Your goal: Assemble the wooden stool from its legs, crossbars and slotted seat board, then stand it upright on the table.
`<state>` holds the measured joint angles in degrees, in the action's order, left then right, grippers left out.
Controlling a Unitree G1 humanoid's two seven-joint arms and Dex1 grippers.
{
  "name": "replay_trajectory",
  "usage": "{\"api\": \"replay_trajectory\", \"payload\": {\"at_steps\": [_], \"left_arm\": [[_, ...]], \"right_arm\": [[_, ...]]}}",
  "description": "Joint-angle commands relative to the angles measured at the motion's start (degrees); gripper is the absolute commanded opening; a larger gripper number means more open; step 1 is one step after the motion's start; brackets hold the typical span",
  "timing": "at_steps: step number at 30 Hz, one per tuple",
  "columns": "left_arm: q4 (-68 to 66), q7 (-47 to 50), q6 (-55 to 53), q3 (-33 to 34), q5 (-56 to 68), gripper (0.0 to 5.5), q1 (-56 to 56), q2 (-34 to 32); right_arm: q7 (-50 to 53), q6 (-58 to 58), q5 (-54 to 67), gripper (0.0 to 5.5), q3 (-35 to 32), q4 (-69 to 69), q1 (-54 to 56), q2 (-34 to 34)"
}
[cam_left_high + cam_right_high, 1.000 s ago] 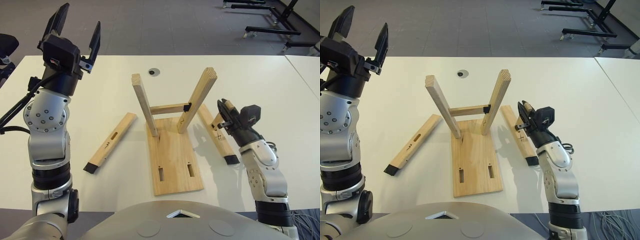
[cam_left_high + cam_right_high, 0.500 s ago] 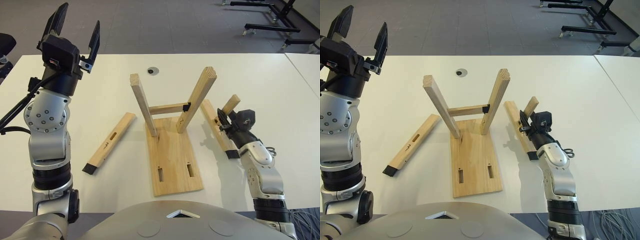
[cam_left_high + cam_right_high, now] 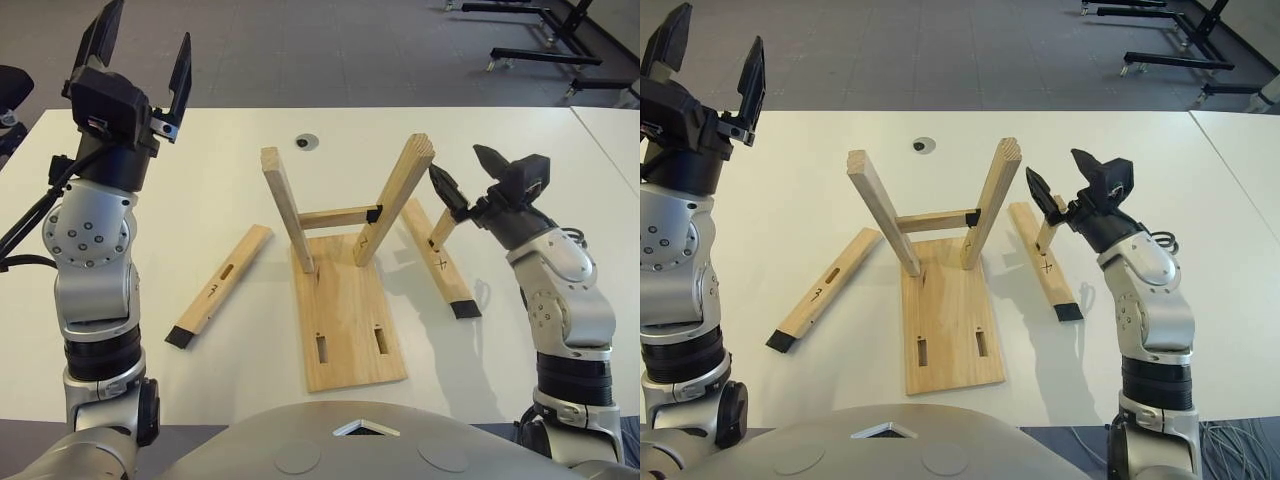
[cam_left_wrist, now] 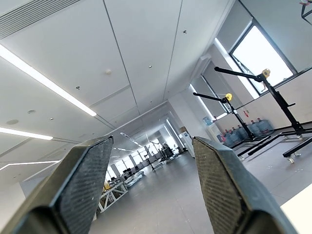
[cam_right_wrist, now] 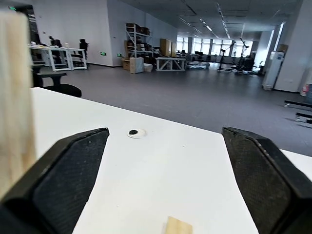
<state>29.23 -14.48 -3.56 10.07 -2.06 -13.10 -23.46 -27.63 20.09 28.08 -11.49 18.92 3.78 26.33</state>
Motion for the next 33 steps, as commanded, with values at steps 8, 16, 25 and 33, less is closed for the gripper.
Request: {"api": "replay_trajectory", "payload": {"at_steps": [8, 16, 25, 33], "left_arm": [[-2.65, 0.63, 2.26, 0.19, -0.23, 2.97, 2.18, 0.20], [-2.98, 1.82, 2.58, 0.16, -0.93, 2.97, 2.74, 0.50], [-3.23, 1.58, 3.36, 0.96, -0.75, 2.97, 3.37, -0.30], [-6.30, -1.30, 3.82, -2.78, 0.50, 2.97, -0.78, -0.21]], "right_arm": [[8.69, 11.49, 0.05, 4.24, 3.20, 1.34, 15.47, -0.28], [8.02, 12.71, -3.80, 4.24, 5.60, -0.74, 15.08, 0.29], [7.90, 13.32, -1.73, 4.24, 2.20, 1.27, 16.85, -0.16], [5.96, 6.25, -15.70, 4.24, 12.53, -19.49, -0.15, 1.84]]}}
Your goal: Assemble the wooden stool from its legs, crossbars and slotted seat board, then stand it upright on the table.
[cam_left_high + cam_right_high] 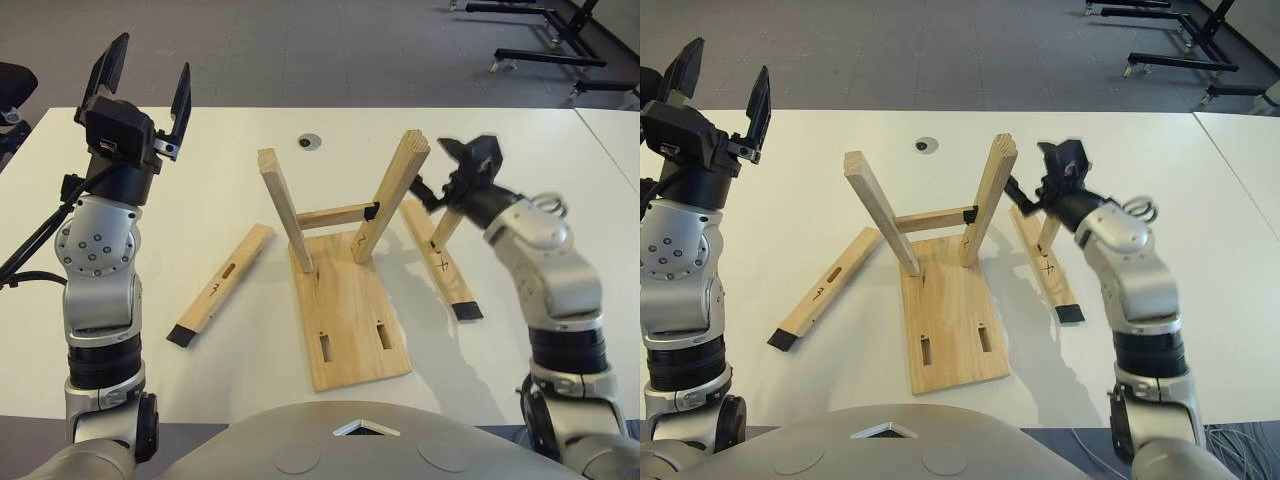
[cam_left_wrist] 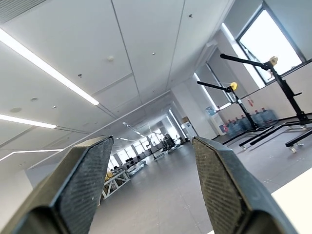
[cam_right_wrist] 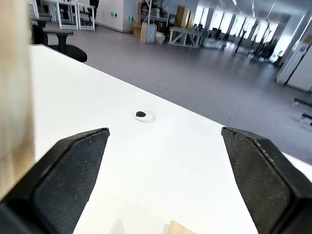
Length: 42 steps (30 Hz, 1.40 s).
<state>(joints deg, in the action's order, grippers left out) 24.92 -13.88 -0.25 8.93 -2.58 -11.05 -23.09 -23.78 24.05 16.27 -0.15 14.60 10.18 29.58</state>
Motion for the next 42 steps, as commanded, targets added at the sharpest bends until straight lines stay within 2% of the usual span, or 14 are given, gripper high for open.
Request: {"api": "replay_trajectory", "payload": {"at_steps": [1, 8, 13, 17, 19, 23, 28, 33, 37, 42], "left_arm": [[-2.00, -1.96, 0.40, -1.55, 1.04, 2.97, -2.96, -0.60], [-1.43, -0.36, 0.69, -1.56, 0.09, 2.97, -1.15, 0.62], [-1.75, 0.39, 1.06, -1.63, -0.12, 2.97, -1.64, 0.70], [-0.10, 1.27, 0.67, -1.01, -0.18, 2.97, -0.22, 0.96], [1.71, 2.14, 0.15, -0.22, -0.50, 2.97, 1.60, 1.33], [7.10, 4.39, -1.87, 1.86, -1.50, 2.97, 5.83, 2.61], [11.32, 5.37, -4.38, 3.48, -2.17, 2.97, 8.15, 2.77], [11.55, 5.62, -4.79, 2.57, -2.71, 2.97, 8.41, 3.41], [10.16, 4.70, -4.58, 2.64, -2.22, 2.97, 6.94, 2.84], [8.60, 3.48, -4.35, 2.34, -1.60, 2.97, 5.12, 2.25]], "right_arm": [[2.73, 3.80, -1.76, 4.24, -0.84, -15.64, -5.49, -3.02], [1.34, 8.73, 11.57, 4.24, -9.72, -7.55, 1.40, -8.36], [0.89, 6.34, 12.96, 4.24, -10.74, -4.29, 5.03, -9.08], [0.42, 6.87, 15.47, 4.24, -15.39, -5.18, 6.48, -7.20], [-1.06, 8.13, 17.23, 4.24, -18.93, -3.85, 3.34, -4.53], [-9.27, 9.55, 16.80, 4.24, -21.84, 2.94, -15.65, 2.29], [-13.68, 9.84, 16.25, 4.24, -23.74, 8.40, -33.28, 4.16], [-12.80, 9.17, 13.74, 4.24, -22.92, 7.04, -37.35, 3.80], [-9.64, 8.13, 10.10, 4.24, -19.24, 6.47, -37.86, 1.60], [-7.69, 8.91, 9.41, 3.26, -16.02, 8.28, -39.05, -0.53]]}}
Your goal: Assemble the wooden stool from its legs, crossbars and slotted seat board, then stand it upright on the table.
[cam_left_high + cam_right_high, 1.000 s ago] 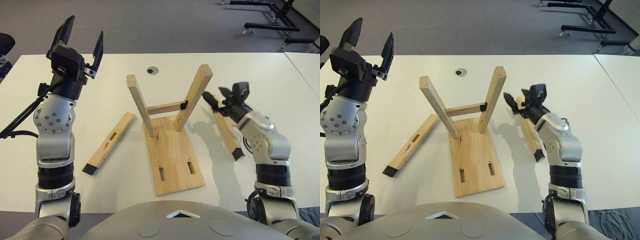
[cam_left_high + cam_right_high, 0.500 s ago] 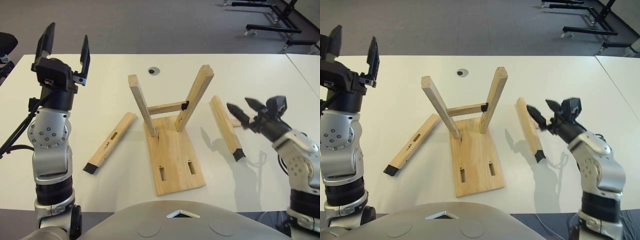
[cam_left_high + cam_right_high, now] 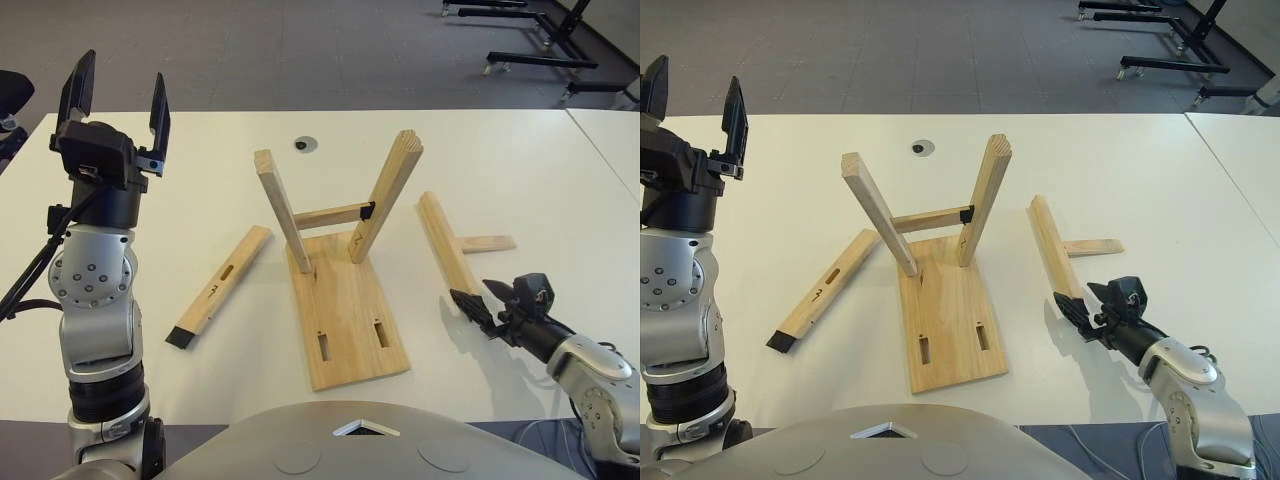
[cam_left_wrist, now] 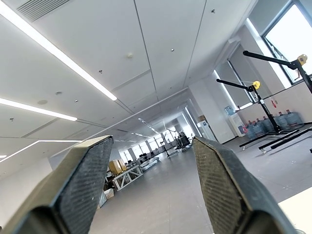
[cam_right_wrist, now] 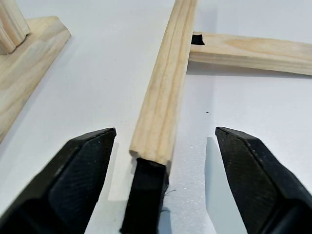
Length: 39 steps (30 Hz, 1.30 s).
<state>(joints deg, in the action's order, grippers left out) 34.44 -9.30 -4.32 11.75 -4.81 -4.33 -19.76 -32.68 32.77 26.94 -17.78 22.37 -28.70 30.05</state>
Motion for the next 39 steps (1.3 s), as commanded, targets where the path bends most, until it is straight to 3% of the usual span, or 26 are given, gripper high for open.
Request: {"api": "replay_trajectory", "payload": {"at_steps": [1, 12, 17, 21, 27, 29, 32, 39], "left_arm": [[-1.02, -1.39, -0.39, -0.46, 0.70, 2.97, -1.84, -1.21], [-3.50, -2.64, -0.20, -0.42, 1.99, 2.97, -3.63, -1.94], [-3.46, -1.17, -2.53, 2.04, 5.25, 2.97, -4.62, -0.39], [-3.05, 1.90, -12.63, 8.16, 18.77, 2.97, -8.71, 3.48], [-6.15, 4.41, -28.29, 16.59, 43.08, 2.97, -14.72, 2.93], [-7.16, 2.35, -32.09, 15.64, 48.29, 2.97, -16.62, 0.99], [-9.26, 8.02, -36.35, 14.81, 48.35, 2.97, -22.33, -0.50], [-15.25, -3.22, -34.49, 10.03, 58.01, 2.97, -26.62, 2.89]], "right_arm": [[1.70, -0.26, -1.77, 3.04, 1.94, -0.34, 0.24, -1.33], [7.17, 5.24, 0.80, 1.04, 0.59, -4.56, 4.30, -5.48], [8.66, 6.50, 4.63, 1.03, -1.70, -8.09, 13.51, -6.68], [10.06, 4.55, 7.45, 1.03, -2.72, -7.79, 21.40, -9.00], [18.08, -2.95, 8.74, 1.03, -3.94, -8.36, 46.65, -13.29], [19.12, -6.31, 8.18, 1.03, -4.25, -8.25, 51.89, -13.16], [17.08, -9.93, 7.47, 1.03, -0.88, -6.39, 57.95, -12.93], [16.25, -14.61, 5.31, 1.03, 9.61, 1.49, 60.94, -17.83]]}}
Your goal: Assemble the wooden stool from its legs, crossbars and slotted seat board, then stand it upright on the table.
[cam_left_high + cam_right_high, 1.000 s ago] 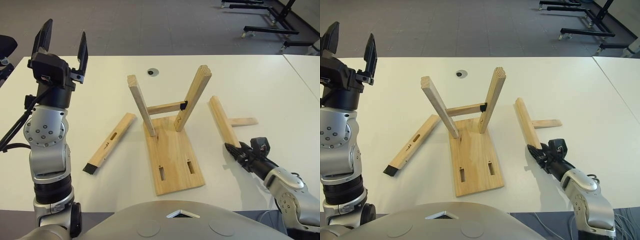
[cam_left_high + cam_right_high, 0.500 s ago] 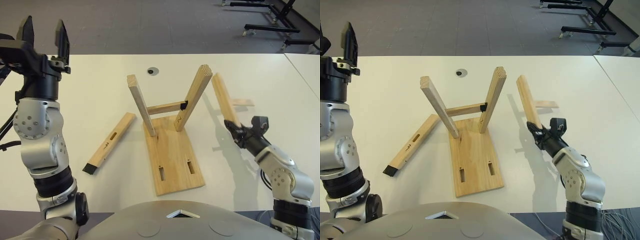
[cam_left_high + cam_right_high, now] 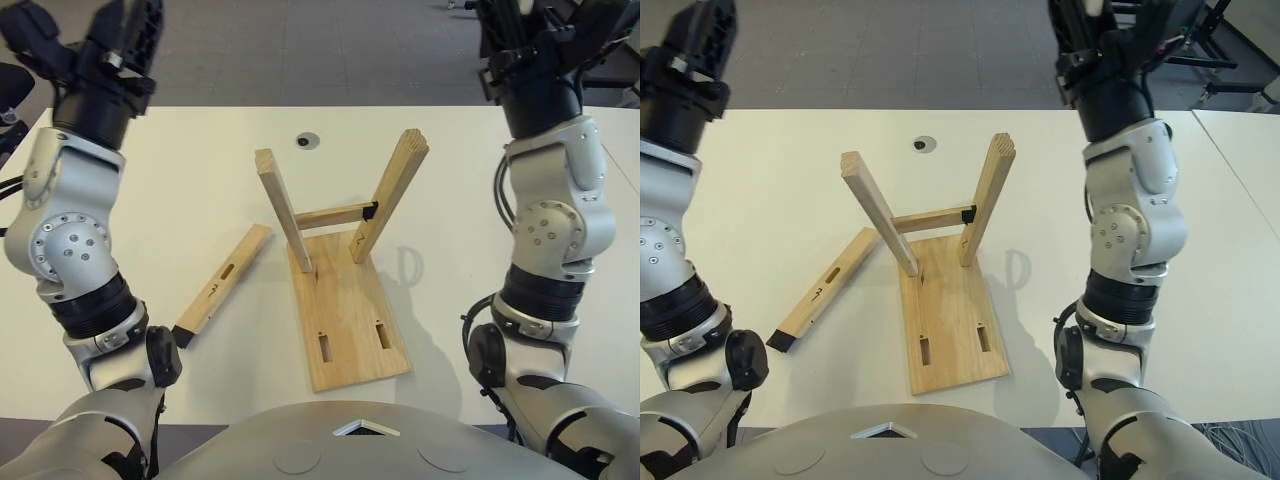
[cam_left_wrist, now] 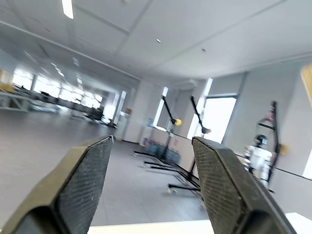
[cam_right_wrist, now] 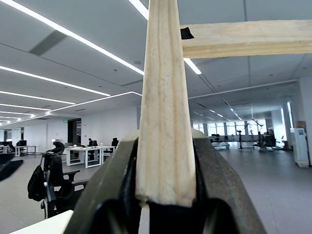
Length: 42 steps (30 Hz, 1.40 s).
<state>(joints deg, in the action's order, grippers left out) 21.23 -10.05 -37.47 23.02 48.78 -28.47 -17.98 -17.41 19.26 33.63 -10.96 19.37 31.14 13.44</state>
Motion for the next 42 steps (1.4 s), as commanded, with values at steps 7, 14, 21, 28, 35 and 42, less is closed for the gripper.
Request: {"api": "replay_trajectory", "payload": {"at_steps": [7, 14, 21, 28, 35, 42], "left_arm": [[-3.58, -5.32, 0.62, -6.32, 4.46, 3.32, -6.10, 2.42], [-0.15, -4.29, -2.43, -5.94, 17.83, 3.86, -7.29, 4.47], [-2.86, 10.44, -6.36, -8.21, 30.93, 3.86, -11.91, 5.47], [-2.69, 15.72, -5.61, -8.09, 34.93, 3.86, -12.90, 4.62], [-0.75, 10.72, -5.43, -6.35, 42.42, 3.86, -11.09, 2.36], [-2.96, 8.46, -5.13, -7.98, 37.46, 3.86, -9.69, -1.26]], "right_arm": [[0.14, -3.97, -4.19, 1.03, 5.91, 4.57, -0.06, -2.26], [-2.92, -10.53, -12.61, 1.03, 12.30, -0.33, 1.28, -3.16], [-3.38, -21.28, -28.20, 1.03, 20.39, -5.67, 3.46, -2.42], [-3.72, -26.99, -34.05, 1.03, 21.56, -9.32, 3.68, -1.62], [-3.49, -27.32, -32.33, 1.03, 19.83, -11.16, 3.51, -1.98], [-5.11, -28.31, -34.05, 1.03, 21.08, -11.65, 3.22, -1.31]]}}
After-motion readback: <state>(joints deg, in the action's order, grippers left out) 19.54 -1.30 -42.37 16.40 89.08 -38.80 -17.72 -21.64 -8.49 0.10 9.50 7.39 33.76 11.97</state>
